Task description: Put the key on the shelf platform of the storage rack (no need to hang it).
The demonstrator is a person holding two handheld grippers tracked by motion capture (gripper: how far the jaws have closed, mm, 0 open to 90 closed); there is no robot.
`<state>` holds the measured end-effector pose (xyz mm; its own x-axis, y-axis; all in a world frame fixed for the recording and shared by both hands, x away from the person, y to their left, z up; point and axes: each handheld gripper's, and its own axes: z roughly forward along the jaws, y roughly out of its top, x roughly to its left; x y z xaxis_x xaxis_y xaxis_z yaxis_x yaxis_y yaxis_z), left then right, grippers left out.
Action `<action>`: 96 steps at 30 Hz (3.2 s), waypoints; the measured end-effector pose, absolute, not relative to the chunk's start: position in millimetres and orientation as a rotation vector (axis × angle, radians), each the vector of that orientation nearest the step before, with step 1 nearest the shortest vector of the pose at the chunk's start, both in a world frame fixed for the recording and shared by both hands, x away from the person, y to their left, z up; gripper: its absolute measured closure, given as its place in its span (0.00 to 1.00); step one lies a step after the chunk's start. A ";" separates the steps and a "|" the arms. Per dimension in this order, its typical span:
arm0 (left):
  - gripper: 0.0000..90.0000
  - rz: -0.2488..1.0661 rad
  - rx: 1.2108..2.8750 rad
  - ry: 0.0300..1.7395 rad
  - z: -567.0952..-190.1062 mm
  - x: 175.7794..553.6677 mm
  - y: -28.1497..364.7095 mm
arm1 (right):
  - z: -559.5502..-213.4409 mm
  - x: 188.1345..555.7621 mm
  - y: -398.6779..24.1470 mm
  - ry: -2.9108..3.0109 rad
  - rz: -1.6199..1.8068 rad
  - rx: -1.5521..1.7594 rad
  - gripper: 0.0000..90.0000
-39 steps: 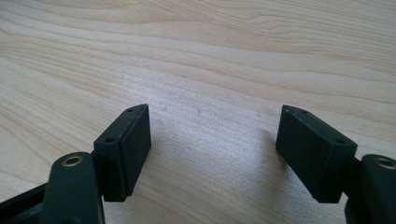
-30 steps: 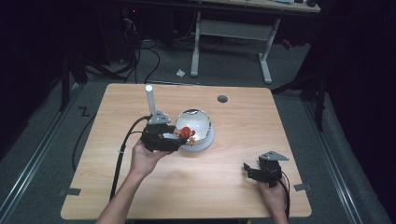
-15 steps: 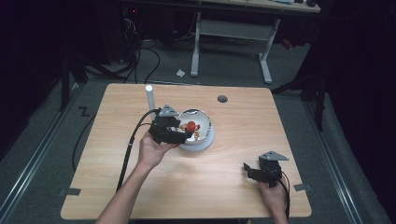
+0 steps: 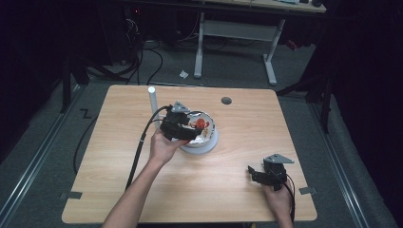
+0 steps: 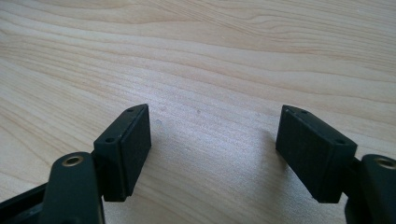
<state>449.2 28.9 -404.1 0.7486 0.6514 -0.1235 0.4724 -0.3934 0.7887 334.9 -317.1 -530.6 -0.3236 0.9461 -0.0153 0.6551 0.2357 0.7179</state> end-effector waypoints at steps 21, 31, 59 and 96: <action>0.37 0.292 2.097 0.946 -431.1 475.5 11.0 | -530.6 335.0 -317.1 2.063 0.860 1.465 0.30; 0.36 0.306 2.092 0.972 -439.3 482.1 4.2 | -530.6 335.0 -317.2 2.064 0.860 1.464 0.30; 0.30 0.311 2.094 0.927 -434.9 478.2 9.9 | -530.6 335.1 -317.1 2.063 0.860 1.465 0.30; 0.29 0.302 1.933 0.965 -416.1 429.8 105.5 | -530.6 335.2 -317.1 2.062 0.861 1.466 0.30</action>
